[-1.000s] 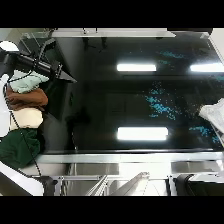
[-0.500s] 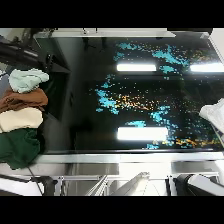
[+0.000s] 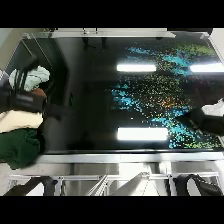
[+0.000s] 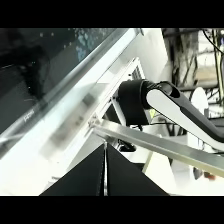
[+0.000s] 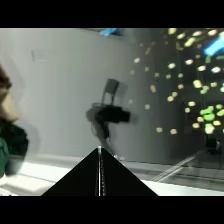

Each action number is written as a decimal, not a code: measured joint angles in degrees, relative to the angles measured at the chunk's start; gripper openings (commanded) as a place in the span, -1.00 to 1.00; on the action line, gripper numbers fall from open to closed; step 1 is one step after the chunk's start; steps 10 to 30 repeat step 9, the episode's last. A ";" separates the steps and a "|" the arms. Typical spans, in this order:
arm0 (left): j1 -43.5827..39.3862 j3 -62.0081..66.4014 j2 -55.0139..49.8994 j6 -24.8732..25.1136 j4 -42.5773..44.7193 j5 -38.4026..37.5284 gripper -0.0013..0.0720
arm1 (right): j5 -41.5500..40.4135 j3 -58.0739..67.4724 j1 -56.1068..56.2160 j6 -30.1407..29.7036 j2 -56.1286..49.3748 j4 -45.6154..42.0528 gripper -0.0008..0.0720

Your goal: Fold the shirts.

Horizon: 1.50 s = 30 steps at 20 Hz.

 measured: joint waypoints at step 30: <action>6.95 -9.79 12.09 0.24 -0.17 0.72 -0.92 | -2.14 -2.75 3.69 -1.51 1.16 5.46 -0.93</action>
